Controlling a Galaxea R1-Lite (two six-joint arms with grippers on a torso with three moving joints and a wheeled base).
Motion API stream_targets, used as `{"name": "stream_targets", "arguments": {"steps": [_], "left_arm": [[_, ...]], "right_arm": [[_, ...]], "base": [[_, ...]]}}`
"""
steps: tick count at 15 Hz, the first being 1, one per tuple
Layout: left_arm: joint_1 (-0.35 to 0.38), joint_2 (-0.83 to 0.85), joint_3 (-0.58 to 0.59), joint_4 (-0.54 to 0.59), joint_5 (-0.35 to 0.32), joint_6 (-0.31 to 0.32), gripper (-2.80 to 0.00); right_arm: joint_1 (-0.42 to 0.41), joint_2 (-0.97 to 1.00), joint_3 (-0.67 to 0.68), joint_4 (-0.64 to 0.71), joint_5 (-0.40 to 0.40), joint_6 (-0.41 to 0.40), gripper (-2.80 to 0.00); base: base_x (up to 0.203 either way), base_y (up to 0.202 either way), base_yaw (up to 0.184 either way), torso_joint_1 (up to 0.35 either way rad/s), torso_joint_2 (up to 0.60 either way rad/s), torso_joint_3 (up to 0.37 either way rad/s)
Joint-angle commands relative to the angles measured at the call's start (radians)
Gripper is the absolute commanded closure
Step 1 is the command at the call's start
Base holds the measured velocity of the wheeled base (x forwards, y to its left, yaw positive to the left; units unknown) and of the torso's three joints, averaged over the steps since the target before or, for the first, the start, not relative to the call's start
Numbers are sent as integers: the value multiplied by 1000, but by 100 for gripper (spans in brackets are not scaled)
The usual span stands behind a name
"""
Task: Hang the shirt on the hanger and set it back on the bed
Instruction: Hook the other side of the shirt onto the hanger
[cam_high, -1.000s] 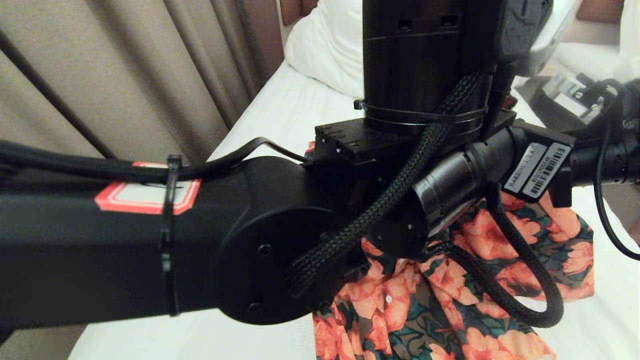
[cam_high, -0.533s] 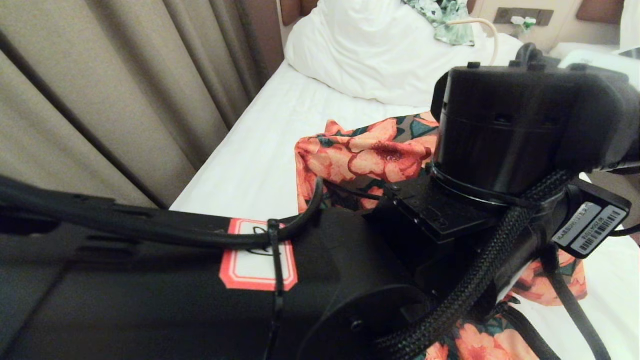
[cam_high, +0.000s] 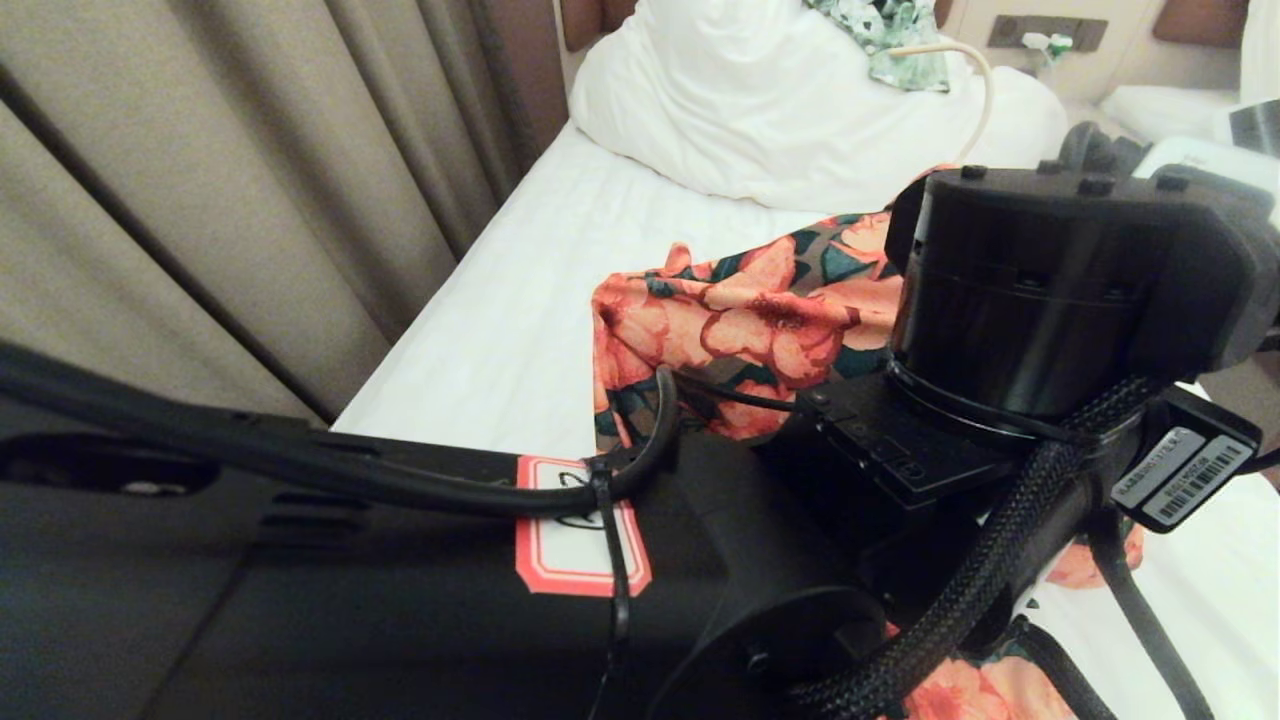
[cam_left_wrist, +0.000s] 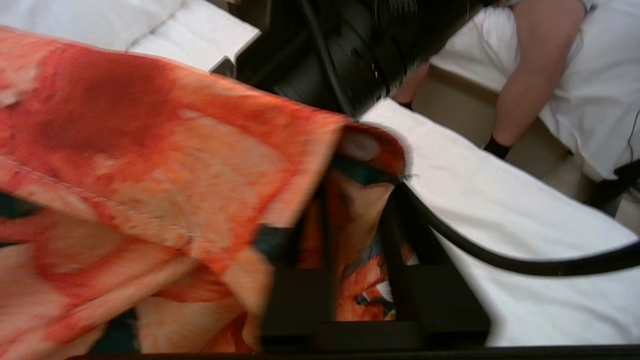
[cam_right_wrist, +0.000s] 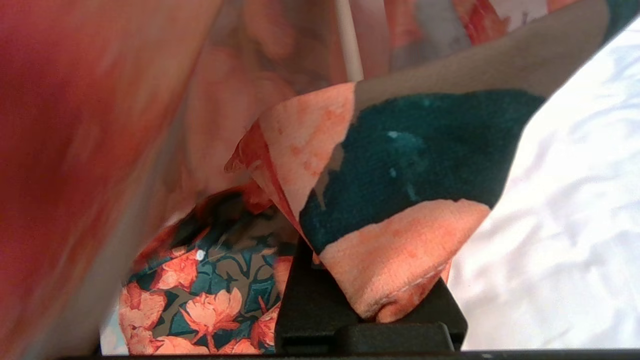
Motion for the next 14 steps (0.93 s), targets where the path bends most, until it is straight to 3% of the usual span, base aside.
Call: {"name": "stream_targets", "arguments": {"steps": [1, 8, 14], "left_arm": [[-5, -10, 3, -10, 7, 3, -280], [-7, -71, -43, -10, 72, 71, -280], [-50, -71, -13, 7, 87, 82, -280]], "right_arm": [[0, -5, 2, 1, 12, -4, 0], [-8, -5, 32, -6, 35, -10, 0], [-15, -2, 37, -6, 44, -10, 0]], "base": [[0, 0, 0, 0, 0, 0], [0, 0, 0, 0, 0, 0], [0, 0, 0, 0, 0, 0]]}}
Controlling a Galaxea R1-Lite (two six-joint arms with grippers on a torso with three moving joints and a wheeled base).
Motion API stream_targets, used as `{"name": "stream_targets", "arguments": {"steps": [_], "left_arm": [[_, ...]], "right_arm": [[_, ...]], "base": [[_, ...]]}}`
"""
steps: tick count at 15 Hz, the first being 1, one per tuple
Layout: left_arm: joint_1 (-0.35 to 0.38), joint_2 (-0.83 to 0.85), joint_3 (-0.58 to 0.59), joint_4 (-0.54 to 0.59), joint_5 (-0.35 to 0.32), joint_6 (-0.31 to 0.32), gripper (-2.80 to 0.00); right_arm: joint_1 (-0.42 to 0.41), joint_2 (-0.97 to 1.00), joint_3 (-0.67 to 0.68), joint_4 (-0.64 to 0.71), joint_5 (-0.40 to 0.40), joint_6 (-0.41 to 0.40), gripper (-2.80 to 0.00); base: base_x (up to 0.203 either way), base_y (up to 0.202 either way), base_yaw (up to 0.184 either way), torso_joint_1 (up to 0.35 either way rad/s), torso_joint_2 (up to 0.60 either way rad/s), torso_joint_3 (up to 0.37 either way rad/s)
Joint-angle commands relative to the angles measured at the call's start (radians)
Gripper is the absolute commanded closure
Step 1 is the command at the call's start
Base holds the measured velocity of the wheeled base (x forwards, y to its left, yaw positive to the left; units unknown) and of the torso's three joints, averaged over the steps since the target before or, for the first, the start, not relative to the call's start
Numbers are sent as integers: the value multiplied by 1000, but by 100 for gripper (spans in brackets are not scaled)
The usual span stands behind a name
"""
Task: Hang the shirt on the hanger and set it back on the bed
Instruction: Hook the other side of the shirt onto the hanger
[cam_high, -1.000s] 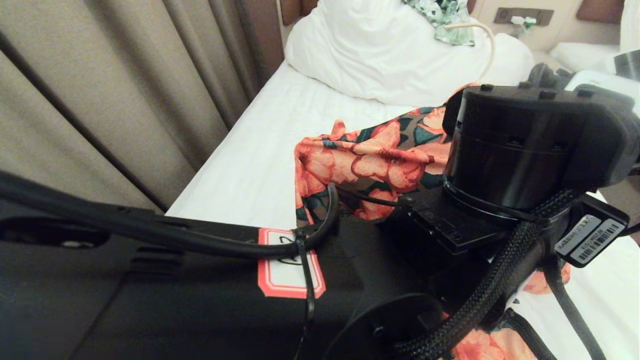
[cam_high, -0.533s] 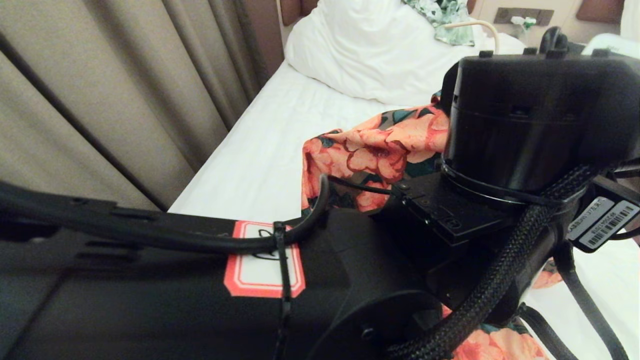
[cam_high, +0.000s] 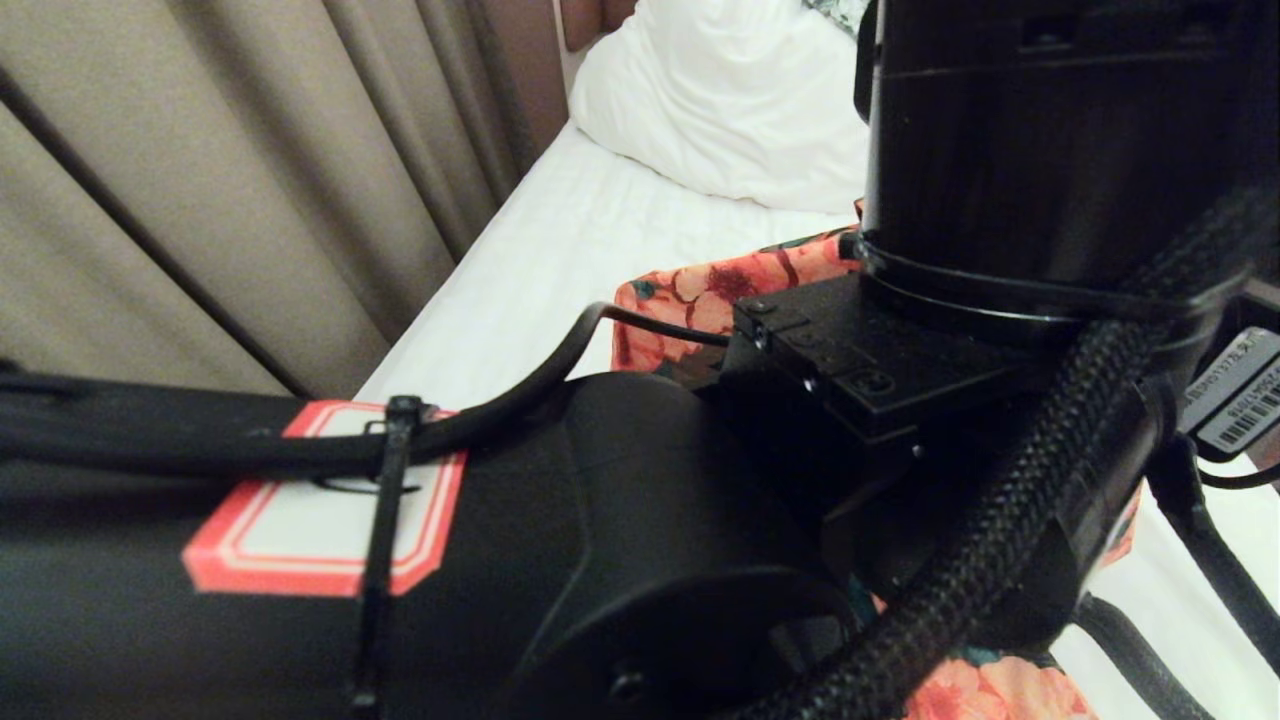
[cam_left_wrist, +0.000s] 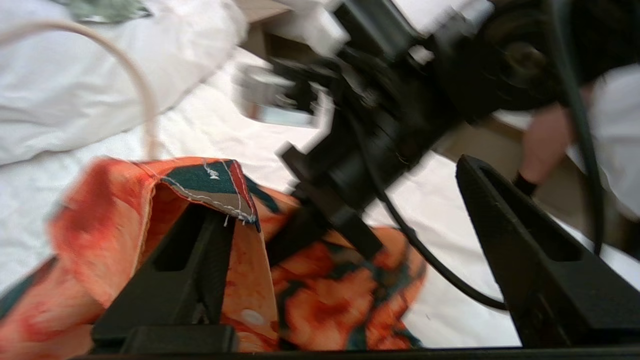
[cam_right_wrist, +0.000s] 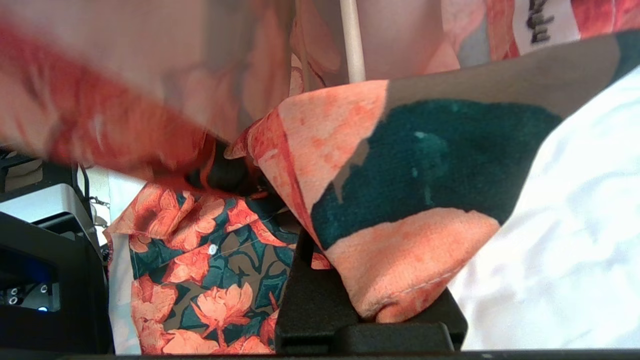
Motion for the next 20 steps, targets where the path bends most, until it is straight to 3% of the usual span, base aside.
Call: {"name": "stream_targets", "arguments": {"steps": [1, 5, 8, 9, 10, 12, 17, 20], "left_arm": [[-17, 14, 3, 30, 2, 3, -280], [-31, 13, -49, 296, -6, 3, -280], [-30, 61, -180, 430, -5, 15, -280], [-29, 80, -222, 497, -3, 35, -280], [-28, 85, -223, 527, 4, 94, -280], [-22, 86, -211, 609, 58, 113, -280], [-19, 88, -212, 672, 161, 140, -280], [-19, 77, -201, 683, 171, 133, -280]], "right_arm": [[0, -3, 5, 3, 10, -3, 0], [-18, -12, 8, 3, 7, -6, 0], [-23, -12, 23, 3, 6, -9, 0], [-26, -12, 33, 3, 4, -20, 0], [-33, -12, 36, 3, 4, -26, 0], [-39, -12, 34, 2, 3, -28, 0], [-44, -18, 34, 2, 0, -26, 0], [-46, -23, 34, 3, 0, -26, 0]], "base": [[0, 0, 0, 0, 0, 0], [0, 0, 0, 0, 0, 0], [0, 0, 0, 0, 0, 0], [0, 0, 0, 0, 0, 0], [0, 0, 0, 0, 0, 0], [0, 0, 0, 0, 0, 0], [0, 0, 0, 0, 0, 0], [0, 0, 0, 0, 0, 0]]}}
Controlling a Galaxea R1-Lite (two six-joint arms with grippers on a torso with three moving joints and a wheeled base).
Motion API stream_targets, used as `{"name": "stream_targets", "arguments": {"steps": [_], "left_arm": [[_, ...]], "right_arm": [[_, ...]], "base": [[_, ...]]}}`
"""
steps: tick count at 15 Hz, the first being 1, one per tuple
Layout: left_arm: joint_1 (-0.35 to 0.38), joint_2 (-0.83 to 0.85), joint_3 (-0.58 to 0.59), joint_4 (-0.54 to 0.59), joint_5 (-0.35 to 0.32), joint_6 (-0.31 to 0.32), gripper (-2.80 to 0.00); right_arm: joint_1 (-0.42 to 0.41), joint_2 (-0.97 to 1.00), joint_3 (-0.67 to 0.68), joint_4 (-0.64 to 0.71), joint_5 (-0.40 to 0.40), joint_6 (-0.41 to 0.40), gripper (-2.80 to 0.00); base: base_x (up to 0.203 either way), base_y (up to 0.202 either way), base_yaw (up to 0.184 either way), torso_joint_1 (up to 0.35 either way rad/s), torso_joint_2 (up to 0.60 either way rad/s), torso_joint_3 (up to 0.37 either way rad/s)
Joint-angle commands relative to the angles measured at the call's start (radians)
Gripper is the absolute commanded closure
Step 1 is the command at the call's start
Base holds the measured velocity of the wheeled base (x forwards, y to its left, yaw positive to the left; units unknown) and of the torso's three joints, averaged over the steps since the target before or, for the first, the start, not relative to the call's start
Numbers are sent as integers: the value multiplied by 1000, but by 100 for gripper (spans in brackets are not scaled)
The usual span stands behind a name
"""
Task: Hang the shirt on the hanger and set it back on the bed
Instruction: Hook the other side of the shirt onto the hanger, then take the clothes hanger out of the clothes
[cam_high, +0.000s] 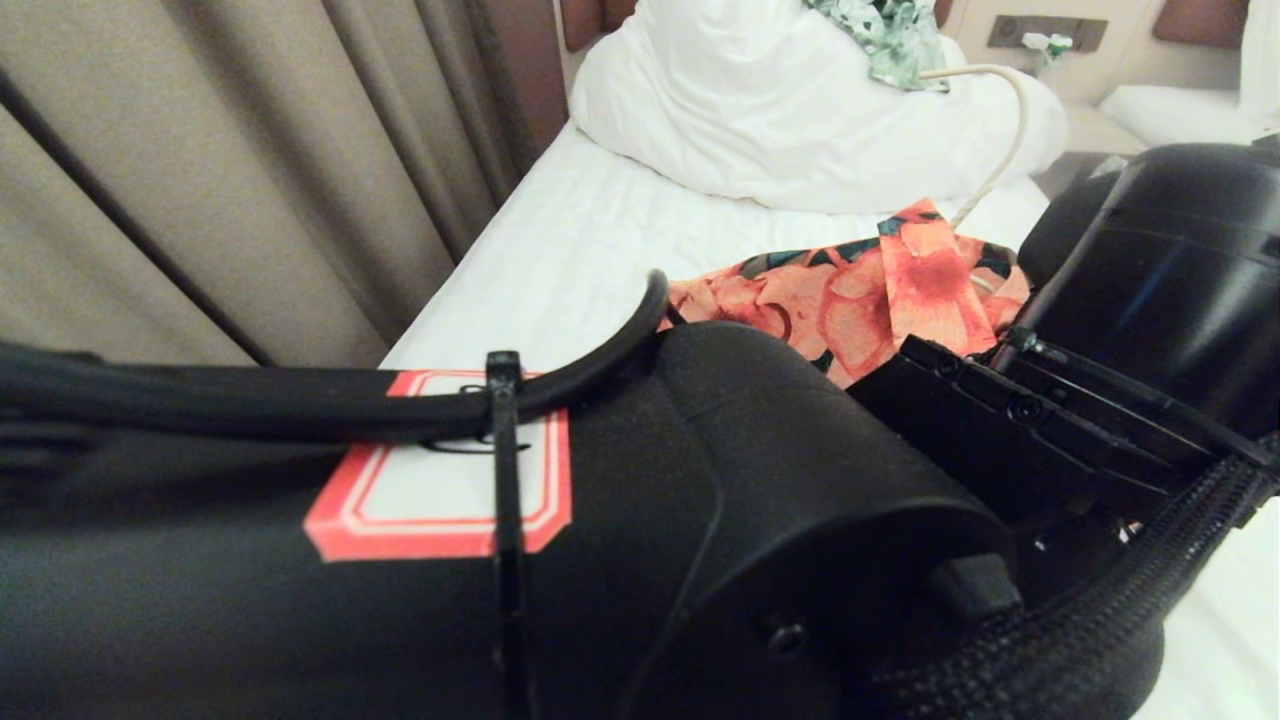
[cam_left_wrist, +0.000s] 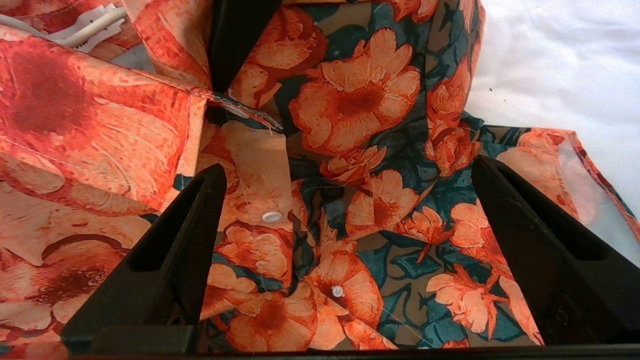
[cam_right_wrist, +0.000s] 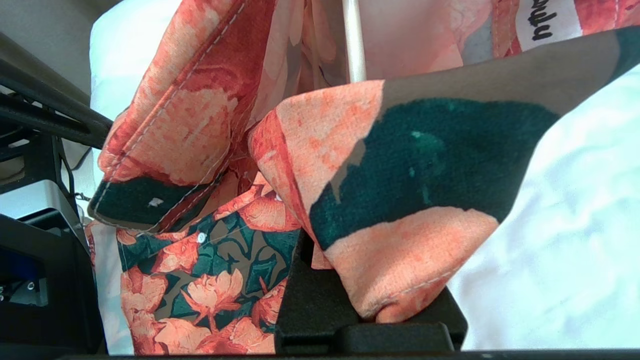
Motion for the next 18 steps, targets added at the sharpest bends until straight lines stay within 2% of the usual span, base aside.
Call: {"name": "stream_targets", "arguments": {"steps": [1, 4, 6, 7, 8, 9, 11, 12, 14, 18], "left_arm": [[0, -9, 17, -1, 1, -20, -280], [-4, -20, 20, -20, 8, -135, -280], [-4, -72, 58, -24, 8, -173, -280], [-4, -100, 88, -26, 8, -179, 0], [-4, -128, 116, -32, 16, -194, 0], [-3, -140, 130, -57, 52, -240, 0], [5, -144, 140, -168, 192, -351, 0], [15, -164, 162, -211, 225, -381, 0], [31, -231, 230, -280, 239, -387, 0], [70, -306, 308, -374, 245, -347, 0]], "right_arm": [[-1, -5, 0, 2, 6, -3, 0], [-23, 6, -15, 1, 12, -3, 0], [-28, 23, -38, 1, 13, -2, 0], [-26, 32, -48, 1, 15, -2, 0], [-19, 40, -63, 1, 15, -2, 0], [1, 48, -71, 1, 15, -2, 0], [49, 61, -99, 2, 13, -1, 0], [74, 67, -111, 2, 13, 0, 0], [119, 90, -135, 4, 12, 2, 0], [197, 145, -215, 14, 8, 11, 0]], "base": [[0, 0, 0, 0, 0, 0], [0, 0, 0, 0, 0, 0], [0, 0, 0, 0, 0, 0], [0, 0, 0, 0, 0, 0], [0, 0, 0, 0, 0, 0], [0, 0, 0, 0, 0, 0], [0, 0, 0, 0, 0, 0], [0, 0, 0, 0, 0, 0], [0, 0, 0, 0, 0, 0], [0, 0, 0, 0, 0, 0]]}}
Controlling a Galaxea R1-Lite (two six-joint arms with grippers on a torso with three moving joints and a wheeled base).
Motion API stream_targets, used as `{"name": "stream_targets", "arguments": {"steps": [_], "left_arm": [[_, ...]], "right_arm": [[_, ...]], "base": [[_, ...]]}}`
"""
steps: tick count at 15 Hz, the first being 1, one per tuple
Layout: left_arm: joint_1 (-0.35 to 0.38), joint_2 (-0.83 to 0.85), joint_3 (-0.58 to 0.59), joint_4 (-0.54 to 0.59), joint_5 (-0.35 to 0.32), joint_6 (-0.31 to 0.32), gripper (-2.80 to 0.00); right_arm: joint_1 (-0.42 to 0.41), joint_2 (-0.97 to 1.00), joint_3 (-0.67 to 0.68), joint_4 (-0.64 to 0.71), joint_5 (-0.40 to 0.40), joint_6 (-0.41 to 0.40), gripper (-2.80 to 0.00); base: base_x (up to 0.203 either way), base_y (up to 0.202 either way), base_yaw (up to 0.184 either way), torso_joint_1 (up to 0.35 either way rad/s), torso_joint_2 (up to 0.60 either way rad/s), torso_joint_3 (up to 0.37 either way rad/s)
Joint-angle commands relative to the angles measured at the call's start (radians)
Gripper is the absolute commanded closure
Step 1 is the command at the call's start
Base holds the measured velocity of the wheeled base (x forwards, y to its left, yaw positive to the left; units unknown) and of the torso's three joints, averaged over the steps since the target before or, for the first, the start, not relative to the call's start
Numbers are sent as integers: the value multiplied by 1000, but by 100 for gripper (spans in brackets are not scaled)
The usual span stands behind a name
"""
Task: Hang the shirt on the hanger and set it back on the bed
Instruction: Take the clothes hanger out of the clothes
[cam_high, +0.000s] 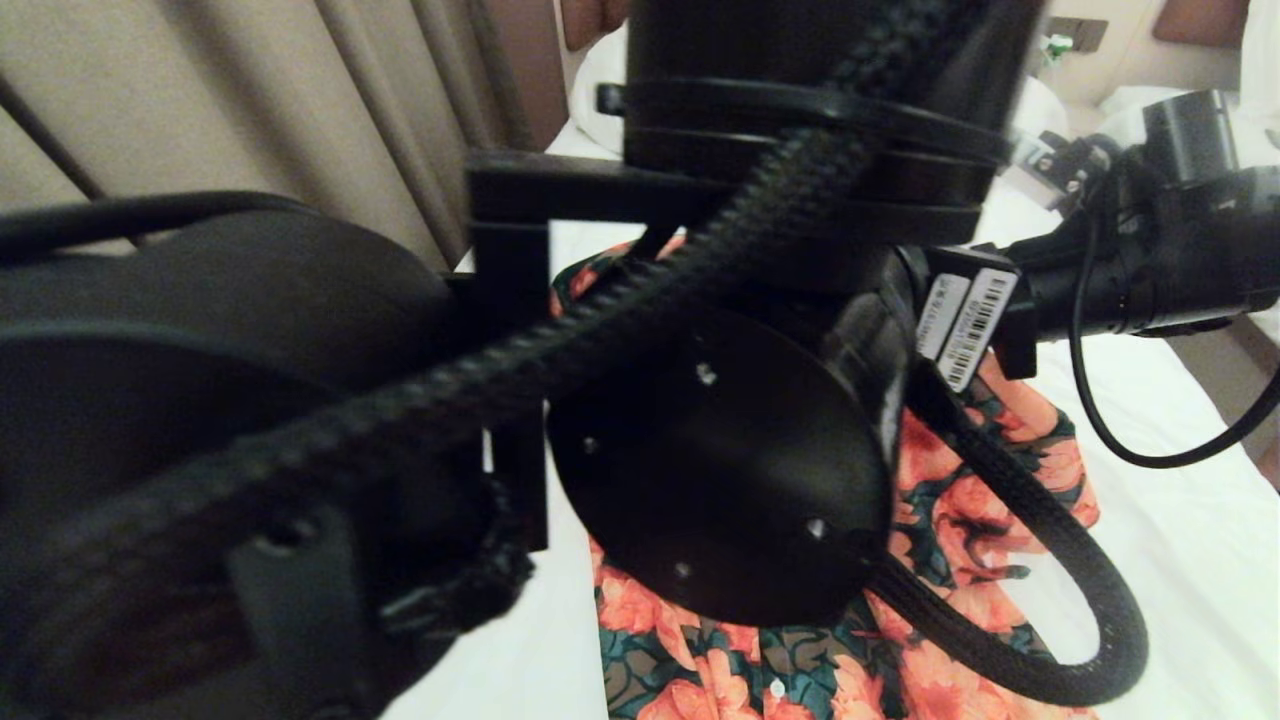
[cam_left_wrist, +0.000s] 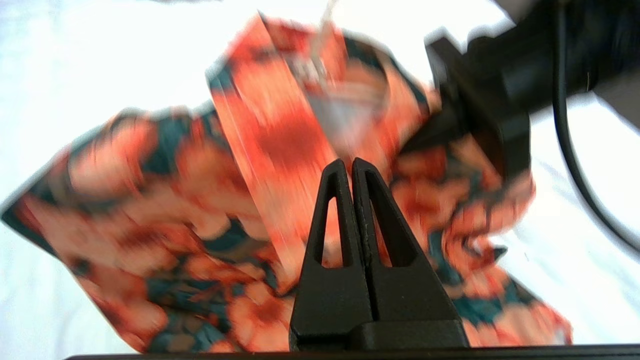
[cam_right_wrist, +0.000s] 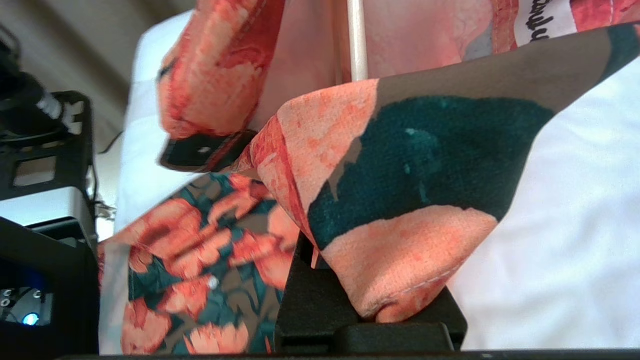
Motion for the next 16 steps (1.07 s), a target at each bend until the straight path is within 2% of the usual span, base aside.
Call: {"name": "stream_targets", "arguments": {"steps": [1, 3, 4, 7, 12, 16], "left_arm": [[19, -45, 24, -10, 7, 1, 0], [33, -51, 43, -29, 7, -3, 0], [37, -45, 56, -86, 5, 1, -280], [63, 13, 69, -216, -10, 56, -280], [78, 130, 32, -417, -22, 183, -280], [97, 165, 37, -459, -20, 184, -280]], "right_arm": [[30, 42, -50, 11, 4, -2, 0], [45, 50, -69, 53, 0, -2, 0], [60, 51, -71, 66, -2, -3, 0], [81, 54, -71, 67, -23, -3, 0], [84, 53, -68, 67, -30, -3, 0], [82, 48, -60, 70, -29, -5, 0]], "base": [[0, 0, 0, 0, 0, 0], [0, 0, 0, 0, 0, 0], [0, 0, 0, 0, 0, 0], [0, 0, 0, 0, 0, 0], [0, 0, 0, 0, 0, 0], [0, 0, 0, 0, 0, 0]]}}
